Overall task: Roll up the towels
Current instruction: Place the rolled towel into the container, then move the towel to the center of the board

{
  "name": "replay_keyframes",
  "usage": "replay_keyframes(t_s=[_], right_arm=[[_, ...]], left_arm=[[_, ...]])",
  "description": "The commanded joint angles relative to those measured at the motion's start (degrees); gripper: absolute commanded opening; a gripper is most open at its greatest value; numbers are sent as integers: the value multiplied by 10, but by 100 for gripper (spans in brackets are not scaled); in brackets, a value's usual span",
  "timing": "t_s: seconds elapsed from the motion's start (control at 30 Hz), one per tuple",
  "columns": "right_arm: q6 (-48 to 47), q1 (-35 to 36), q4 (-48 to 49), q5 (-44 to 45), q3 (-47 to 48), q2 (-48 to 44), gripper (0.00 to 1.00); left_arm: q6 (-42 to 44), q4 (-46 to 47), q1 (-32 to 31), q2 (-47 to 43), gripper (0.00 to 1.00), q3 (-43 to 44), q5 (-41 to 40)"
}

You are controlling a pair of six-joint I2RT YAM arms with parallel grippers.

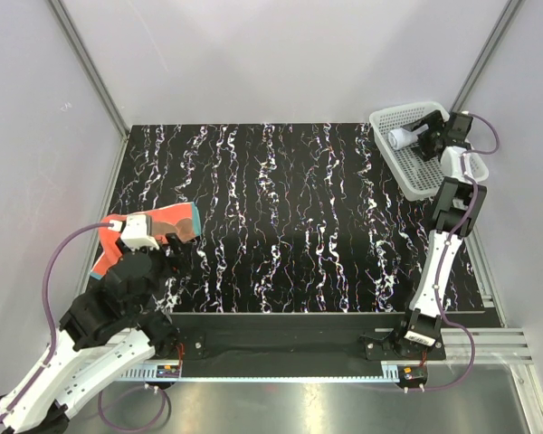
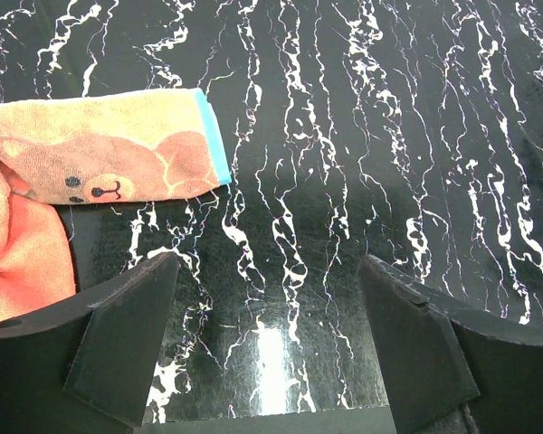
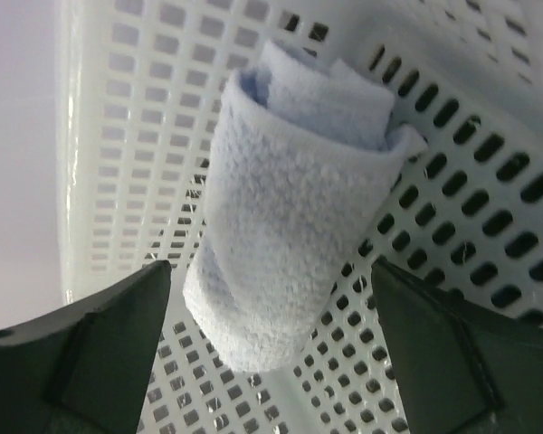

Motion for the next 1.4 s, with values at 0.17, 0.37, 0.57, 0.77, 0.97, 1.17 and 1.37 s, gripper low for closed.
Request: replay_keyframes(t_s=[0.17,0.37,0.57,0.77,0.97,1.17,1.37], right_arm=[[-14,-3,-102,-2,-78,-79,100],[-23,-4,-104,0,-114,-128,100],[-17,-4,-61,6,-180,-202,100],[-16,-4,11,15,-275,-282,100],[-34,0,-14,47,-273,-326,100],[-59,34,-11,66,-310,-404,100],[-118,169,-22,134,-361,-507,100]], left_arm=[[1,14,3,-23,88,2,-17],[0,14,3,-20,88,2,-17],[0,14,3,-22,88,1,-17],[-1,13,3,-24,88,2,-17],[-1,13,3,-27,89,1,-19],[1,14,5,-30,89,0,-18],[1,14,7,-32,89,-1,-20]])
